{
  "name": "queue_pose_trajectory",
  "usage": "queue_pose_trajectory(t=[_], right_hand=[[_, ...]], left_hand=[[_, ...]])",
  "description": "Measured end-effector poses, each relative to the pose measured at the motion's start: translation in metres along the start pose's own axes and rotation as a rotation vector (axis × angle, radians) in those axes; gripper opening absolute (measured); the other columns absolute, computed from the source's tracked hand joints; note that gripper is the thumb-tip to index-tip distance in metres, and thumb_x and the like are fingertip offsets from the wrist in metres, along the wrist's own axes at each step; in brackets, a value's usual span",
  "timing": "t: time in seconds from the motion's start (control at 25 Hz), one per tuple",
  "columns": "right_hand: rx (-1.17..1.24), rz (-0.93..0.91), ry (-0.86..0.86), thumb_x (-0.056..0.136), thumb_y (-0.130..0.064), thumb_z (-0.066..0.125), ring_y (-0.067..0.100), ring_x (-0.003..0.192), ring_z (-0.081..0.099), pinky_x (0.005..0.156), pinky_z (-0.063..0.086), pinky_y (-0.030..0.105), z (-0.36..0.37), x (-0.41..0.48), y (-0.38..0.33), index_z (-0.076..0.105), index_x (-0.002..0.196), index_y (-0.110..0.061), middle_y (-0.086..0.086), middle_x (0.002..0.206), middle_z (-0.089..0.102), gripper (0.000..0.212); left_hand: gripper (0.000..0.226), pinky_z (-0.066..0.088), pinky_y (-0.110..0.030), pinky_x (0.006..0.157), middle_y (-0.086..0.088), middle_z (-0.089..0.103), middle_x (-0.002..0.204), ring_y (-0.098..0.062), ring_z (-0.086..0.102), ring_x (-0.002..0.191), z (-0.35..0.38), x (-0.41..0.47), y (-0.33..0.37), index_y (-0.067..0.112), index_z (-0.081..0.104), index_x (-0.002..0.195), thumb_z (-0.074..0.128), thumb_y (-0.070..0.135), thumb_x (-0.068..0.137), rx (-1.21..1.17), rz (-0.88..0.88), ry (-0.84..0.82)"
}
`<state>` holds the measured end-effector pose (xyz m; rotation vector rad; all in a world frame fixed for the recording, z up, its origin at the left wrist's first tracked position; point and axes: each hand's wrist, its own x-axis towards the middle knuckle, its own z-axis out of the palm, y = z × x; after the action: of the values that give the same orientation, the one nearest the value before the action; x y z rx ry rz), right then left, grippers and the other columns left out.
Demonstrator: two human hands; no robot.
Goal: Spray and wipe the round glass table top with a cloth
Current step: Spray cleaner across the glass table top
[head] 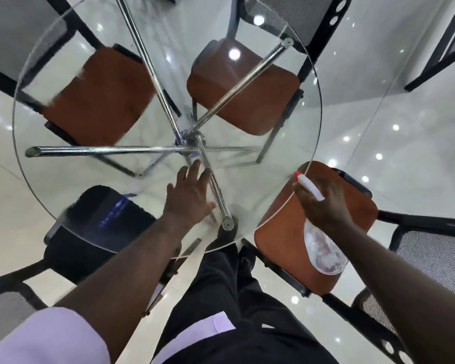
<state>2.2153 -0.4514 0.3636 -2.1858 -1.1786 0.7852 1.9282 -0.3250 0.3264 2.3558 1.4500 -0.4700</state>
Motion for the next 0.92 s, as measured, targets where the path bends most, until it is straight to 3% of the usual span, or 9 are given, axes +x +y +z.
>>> queue_pose_trajectory(t=[0.2,0.28,0.36,0.48,0.68,0.8,0.92], right_hand=[[-0.110,-0.098,-0.095,0.104,-0.035,0.065,0.035,0.070,0.067,0.071,0.054,0.045,0.015,0.060,-0.066,0.064,0.080,-0.006,0.013,0.073,0.069,0.037],[-0.098,-0.135,-0.118,0.100,-0.038,0.065,0.039,0.071,0.068,0.073,0.059,0.053,0.029,0.084,-0.093,0.066,0.083,-0.008,0.013,0.075,0.070,0.034],[-0.070,-0.175,-0.127,0.096,-0.035,0.064,0.045,0.065,0.065,0.068,0.059,0.060,0.044,0.105,-0.119,0.067,0.083,-0.006,0.019,0.070,0.066,0.032],[-0.117,-0.198,-0.165,0.095,-0.031,0.066,0.044,0.061,0.065,0.061,0.059,0.056,0.064,0.134,-0.162,0.067,0.083,-0.005,0.021,0.068,0.066,0.029],[-0.130,-0.219,-0.317,0.099,-0.030,0.071,0.034,0.065,0.075,0.065,0.065,0.052,0.084,0.170,-0.211,0.073,0.090,-0.005,0.015,0.075,0.073,0.027],[-0.191,-0.251,-0.222,0.098,-0.030,0.067,0.034,0.065,0.070,0.066,0.060,0.053,0.083,0.170,-0.201,0.069,0.083,-0.003,0.016,0.070,0.068,0.031],[-0.027,-0.054,-0.124,0.097,-0.034,0.069,0.037,0.063,0.073,0.054,0.062,0.050,0.057,0.161,-0.163,0.075,0.093,-0.004,0.017,0.070,0.071,0.031]], left_hand=[[0.097,0.043,-0.059,0.112,-0.002,-0.003,0.173,-0.033,0.011,0.158,-0.007,0.018,-0.037,0.025,0.007,0.165,0.066,0.054,0.094,0.132,-0.051,-0.064],[0.090,0.046,-0.056,0.110,-0.002,-0.002,0.173,-0.033,0.013,0.156,-0.002,0.018,-0.036,0.025,0.009,0.166,0.064,0.045,0.097,0.114,-0.055,-0.069],[0.088,0.048,-0.053,0.108,-0.003,0.002,0.173,-0.034,0.016,0.155,0.000,0.019,-0.034,0.025,0.012,0.165,0.064,0.043,0.096,0.115,-0.060,-0.061],[0.092,0.050,-0.052,0.105,-0.003,0.004,0.172,-0.035,0.019,0.154,-0.006,0.023,-0.038,0.024,0.012,0.165,0.066,0.048,0.094,0.100,-0.038,-0.091],[0.092,0.050,-0.056,0.102,-0.007,0.006,0.172,-0.039,0.022,0.152,-0.002,0.025,-0.038,0.022,0.013,0.163,0.068,0.041,0.092,0.076,-0.022,-0.104],[0.092,0.050,-0.057,0.103,-0.007,0.005,0.172,-0.039,0.021,0.153,0.000,0.027,-0.037,0.022,0.013,0.163,0.069,0.039,0.092,0.064,-0.019,-0.107],[0.093,0.053,-0.056,0.101,-0.006,0.007,0.172,-0.038,0.022,0.152,-0.002,0.025,-0.039,0.022,0.013,0.163,0.068,0.044,0.091,0.076,-0.013,-0.112]])
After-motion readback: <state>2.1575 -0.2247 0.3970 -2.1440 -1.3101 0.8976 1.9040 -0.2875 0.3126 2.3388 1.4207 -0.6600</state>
